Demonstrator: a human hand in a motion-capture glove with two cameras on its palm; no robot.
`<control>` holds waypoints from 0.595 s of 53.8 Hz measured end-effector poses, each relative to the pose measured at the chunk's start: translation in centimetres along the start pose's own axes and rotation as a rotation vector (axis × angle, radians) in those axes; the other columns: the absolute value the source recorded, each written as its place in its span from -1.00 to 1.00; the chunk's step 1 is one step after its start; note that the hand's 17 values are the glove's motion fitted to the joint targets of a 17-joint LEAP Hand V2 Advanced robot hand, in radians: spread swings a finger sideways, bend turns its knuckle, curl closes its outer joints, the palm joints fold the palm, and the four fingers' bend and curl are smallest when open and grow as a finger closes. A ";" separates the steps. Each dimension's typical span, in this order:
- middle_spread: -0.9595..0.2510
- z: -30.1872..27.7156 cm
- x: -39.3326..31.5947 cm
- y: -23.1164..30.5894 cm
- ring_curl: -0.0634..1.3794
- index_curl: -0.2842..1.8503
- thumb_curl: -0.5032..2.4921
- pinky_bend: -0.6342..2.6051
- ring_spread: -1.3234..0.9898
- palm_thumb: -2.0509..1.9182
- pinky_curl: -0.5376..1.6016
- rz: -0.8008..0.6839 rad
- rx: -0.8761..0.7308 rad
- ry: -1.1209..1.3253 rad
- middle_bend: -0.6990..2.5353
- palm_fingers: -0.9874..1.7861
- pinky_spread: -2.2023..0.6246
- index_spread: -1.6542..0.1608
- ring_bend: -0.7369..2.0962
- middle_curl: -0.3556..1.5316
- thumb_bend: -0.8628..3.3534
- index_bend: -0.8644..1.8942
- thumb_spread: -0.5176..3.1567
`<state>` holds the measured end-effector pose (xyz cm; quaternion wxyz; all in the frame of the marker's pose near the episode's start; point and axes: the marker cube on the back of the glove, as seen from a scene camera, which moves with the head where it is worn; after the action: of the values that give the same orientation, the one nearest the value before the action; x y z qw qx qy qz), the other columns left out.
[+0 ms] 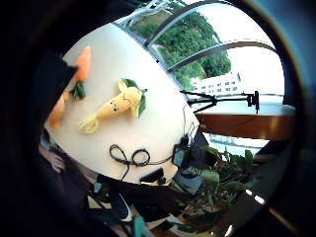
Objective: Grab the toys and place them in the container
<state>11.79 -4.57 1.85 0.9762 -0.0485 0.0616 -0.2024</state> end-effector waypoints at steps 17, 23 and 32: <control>0.48 2.5 4.7 1.3 -0.53 -0.57 -0.55 -0.26 0.13 0.01 -0.18 -0.027 -0.077 0.054 -0.49 -0.48 0.57 0.54 -0.30 -0.34 -0.61 -0.32 -0.01; 0.48 4.1 6.9 1.6 -0.52 -0.59 -0.54 -0.25 0.13 0.02 -0.18 -0.153 -0.104 0.093 -0.49 -0.50 0.57 0.55 -0.31 -0.35 -0.61 -0.34 -0.04; 0.50 6.4 8.1 0.6 -0.49 -0.62 -0.51 -0.23 0.13 0.04 -0.17 -0.196 -0.151 0.143 -0.50 -0.53 0.56 0.56 -0.31 -0.37 -0.60 -0.36 -0.07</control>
<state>20.25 -6.84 7.28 0.9383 -0.1132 0.1412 -0.2946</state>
